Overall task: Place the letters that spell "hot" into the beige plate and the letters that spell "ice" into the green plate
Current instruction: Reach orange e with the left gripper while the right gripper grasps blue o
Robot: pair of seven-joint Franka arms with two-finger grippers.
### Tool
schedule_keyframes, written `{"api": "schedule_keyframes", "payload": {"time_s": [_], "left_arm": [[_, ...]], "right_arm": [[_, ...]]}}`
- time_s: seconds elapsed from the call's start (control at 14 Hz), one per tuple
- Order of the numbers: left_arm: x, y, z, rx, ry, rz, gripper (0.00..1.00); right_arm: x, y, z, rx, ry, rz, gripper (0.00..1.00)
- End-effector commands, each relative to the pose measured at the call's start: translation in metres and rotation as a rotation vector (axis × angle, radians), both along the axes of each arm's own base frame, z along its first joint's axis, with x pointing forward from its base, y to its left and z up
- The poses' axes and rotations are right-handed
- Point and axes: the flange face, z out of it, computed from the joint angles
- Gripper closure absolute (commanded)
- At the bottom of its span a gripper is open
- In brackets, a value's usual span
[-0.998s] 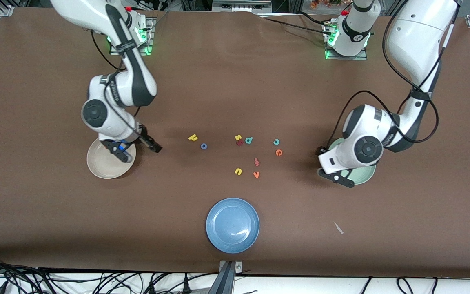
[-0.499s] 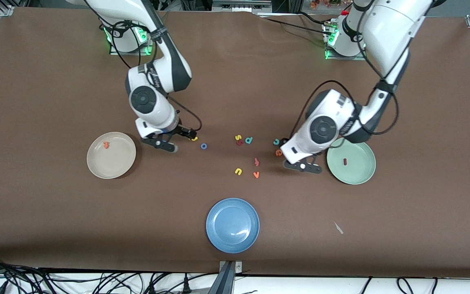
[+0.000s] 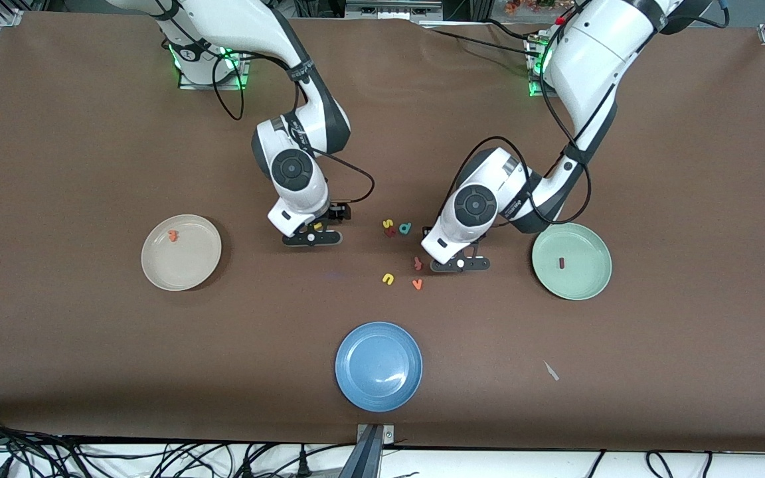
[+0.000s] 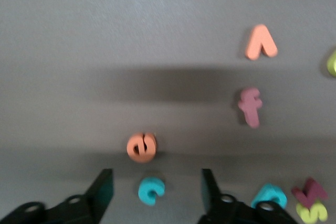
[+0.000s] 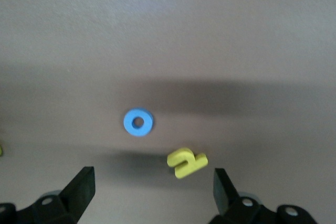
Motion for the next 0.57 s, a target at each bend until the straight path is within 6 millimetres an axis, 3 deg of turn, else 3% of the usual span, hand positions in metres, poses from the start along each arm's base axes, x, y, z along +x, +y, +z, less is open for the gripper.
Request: {"api": "schedule_keyframes", "payload": {"time_s": [0.0, 0.21, 0.5], "left_arm": [[0.009, 0.0, -0.005, -0.006, -0.012, 0.004, 0.4], [0.01, -0.005, -0.012, -0.037, -0.041, 0.012, 0.4], [0.01, 0.007, -0.021, 0.008, -0.053, -0.033, 0.38]], "right_arm": [[0.017, 0.01, -0.005, -0.007, -0.026, 0.065, 0.0], [0.022, 0.007, -0.01, 0.0, -0.027, 0.08, 0.01], [0.026, 0.005, -0.017, 0.005, -0.049, 0.075, 0.04]]}}
